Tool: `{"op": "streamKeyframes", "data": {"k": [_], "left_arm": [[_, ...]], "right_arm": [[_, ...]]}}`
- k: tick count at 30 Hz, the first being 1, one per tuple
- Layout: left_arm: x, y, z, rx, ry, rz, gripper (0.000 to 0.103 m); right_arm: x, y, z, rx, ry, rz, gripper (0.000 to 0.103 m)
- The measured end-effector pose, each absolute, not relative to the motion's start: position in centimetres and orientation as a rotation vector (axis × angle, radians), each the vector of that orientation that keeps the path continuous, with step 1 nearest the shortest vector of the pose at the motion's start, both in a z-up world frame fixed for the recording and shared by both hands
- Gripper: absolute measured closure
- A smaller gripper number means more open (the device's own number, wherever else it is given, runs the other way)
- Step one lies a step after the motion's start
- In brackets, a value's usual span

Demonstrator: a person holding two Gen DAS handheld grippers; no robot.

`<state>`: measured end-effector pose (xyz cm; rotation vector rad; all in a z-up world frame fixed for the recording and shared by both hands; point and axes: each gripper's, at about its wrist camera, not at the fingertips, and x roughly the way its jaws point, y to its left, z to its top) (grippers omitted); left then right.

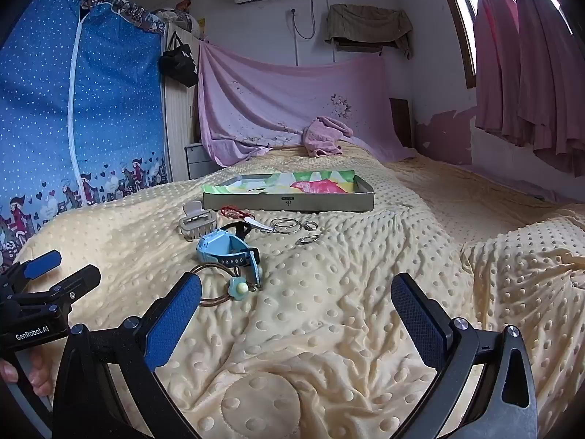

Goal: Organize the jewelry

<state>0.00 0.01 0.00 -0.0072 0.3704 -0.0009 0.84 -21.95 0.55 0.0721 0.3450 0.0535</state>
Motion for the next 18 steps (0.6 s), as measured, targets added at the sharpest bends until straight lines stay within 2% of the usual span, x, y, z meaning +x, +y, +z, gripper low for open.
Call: {"op": "streamKeyframes", "data": {"k": [18], "left_arm": [[-0.01, 0.01, 0.00, -0.008, 0.369, 0.000, 0.000]], "right_arm": [[0.89, -21.94, 0.54, 0.072, 0.343, 0.054, 0.001]]}}
